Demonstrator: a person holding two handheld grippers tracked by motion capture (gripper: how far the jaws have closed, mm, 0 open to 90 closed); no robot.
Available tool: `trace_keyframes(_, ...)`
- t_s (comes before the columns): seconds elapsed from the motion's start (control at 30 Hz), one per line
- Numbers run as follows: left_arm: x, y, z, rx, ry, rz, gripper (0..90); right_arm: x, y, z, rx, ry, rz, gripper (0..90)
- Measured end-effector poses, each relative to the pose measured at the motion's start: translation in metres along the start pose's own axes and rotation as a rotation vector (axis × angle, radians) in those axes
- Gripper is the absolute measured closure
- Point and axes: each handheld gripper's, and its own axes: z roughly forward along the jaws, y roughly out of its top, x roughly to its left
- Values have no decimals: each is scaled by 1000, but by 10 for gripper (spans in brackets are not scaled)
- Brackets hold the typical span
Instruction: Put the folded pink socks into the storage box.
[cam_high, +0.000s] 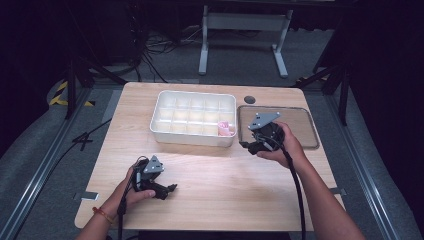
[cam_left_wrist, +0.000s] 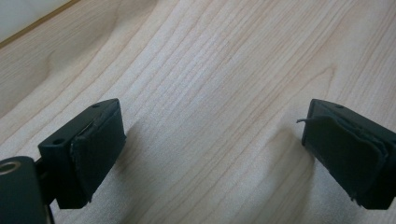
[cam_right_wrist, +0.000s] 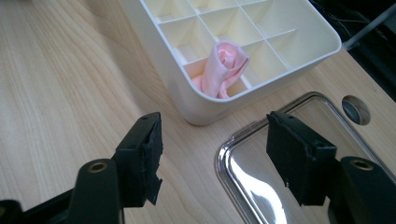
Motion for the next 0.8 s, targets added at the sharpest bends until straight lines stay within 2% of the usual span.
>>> trace_keyframes(0.8, 0, 0, 0, 1, 3, -2, 61, 14, -43, -18, 21, -46, -2, 349)
